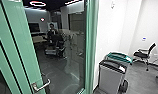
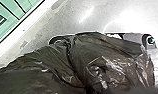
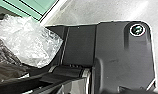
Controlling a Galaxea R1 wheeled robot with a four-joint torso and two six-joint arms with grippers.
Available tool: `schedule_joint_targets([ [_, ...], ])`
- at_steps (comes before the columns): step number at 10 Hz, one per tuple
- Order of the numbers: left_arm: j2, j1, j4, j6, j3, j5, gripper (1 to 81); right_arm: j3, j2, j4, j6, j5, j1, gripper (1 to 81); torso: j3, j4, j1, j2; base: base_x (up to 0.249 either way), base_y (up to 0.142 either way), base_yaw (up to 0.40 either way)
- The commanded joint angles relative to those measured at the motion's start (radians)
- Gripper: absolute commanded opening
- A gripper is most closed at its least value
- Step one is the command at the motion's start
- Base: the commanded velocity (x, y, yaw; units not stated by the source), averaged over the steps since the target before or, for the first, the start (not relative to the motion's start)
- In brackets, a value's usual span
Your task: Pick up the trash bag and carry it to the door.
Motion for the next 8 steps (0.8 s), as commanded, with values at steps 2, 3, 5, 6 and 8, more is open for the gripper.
schedule_joint_targets([
  [2,-0.004,-0.066,0.005,0.011,-0.031,0.06,1.0,0.002,0.01,-0.002,-0.004,-0.031,0.045,81.1,0.0,0.0,0.0,0.0,0.0,0.0,0.357],
  [3,-0.006,-0.066,0.005,0.011,-0.037,0.06,1.0,0.003,0.01,0.0,-0.004,-0.017,0.044,81.1,0.0,0.0,0.0,0.0,0.0,0.0,0.357],
  [5,-0.008,-0.066,0.009,0.011,-0.037,0.059,1.0,0.002,0.01,0.004,-0.002,-0.017,0.045,81.1,0.0,0.0,0.0,0.0,0.0,0.0,0.359],
  [6,-0.006,-0.066,0.026,0.011,-0.037,0.051,1.0,0.004,0.011,0.015,-0.002,-0.016,0.044,81.1,0.0,0.0,0.0,0.0,0.0,0.0,0.359],
  [8,-0.006,-0.067,0.034,0.011,-0.037,0.041,1.0,0.003,0.011,0.013,-0.004,-0.017,0.044,81.1,0.0,0.0,0.0,0.0,0.0,0.0,0.359],
])
